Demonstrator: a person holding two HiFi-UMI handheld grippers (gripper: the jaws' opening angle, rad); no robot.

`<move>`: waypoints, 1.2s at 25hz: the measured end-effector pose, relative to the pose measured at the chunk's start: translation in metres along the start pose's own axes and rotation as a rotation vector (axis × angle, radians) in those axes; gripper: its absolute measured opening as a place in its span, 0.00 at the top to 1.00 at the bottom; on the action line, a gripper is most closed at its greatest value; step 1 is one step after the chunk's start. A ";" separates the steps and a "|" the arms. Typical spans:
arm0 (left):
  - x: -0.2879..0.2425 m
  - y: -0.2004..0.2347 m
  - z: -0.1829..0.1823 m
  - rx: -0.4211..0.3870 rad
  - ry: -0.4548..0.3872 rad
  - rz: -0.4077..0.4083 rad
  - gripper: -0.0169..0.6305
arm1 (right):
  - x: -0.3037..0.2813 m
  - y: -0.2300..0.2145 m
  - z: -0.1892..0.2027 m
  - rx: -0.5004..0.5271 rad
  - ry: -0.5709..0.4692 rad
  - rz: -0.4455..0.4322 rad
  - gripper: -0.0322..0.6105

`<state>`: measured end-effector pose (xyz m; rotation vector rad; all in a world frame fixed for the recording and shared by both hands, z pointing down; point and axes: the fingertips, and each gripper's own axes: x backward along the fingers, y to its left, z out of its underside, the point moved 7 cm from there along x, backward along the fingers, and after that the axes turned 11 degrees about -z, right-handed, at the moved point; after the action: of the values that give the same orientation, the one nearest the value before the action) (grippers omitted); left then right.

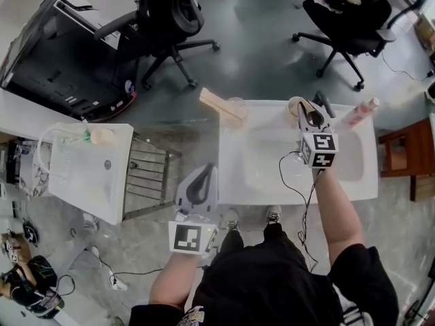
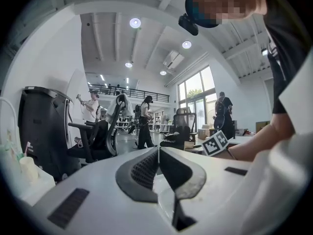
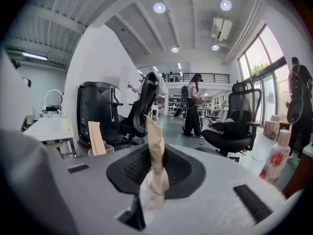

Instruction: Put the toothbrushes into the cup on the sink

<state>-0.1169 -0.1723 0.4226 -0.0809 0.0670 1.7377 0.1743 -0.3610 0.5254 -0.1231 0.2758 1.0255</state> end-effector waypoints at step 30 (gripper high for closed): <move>0.016 0.025 -0.017 0.041 -0.078 0.074 0.96 | 0.074 0.071 -0.071 0.037 -0.187 -0.065 0.63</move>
<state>-0.1442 -0.1625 0.4044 0.0201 0.0492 1.8108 0.1379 -0.2794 0.4381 -0.0021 0.1198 0.9595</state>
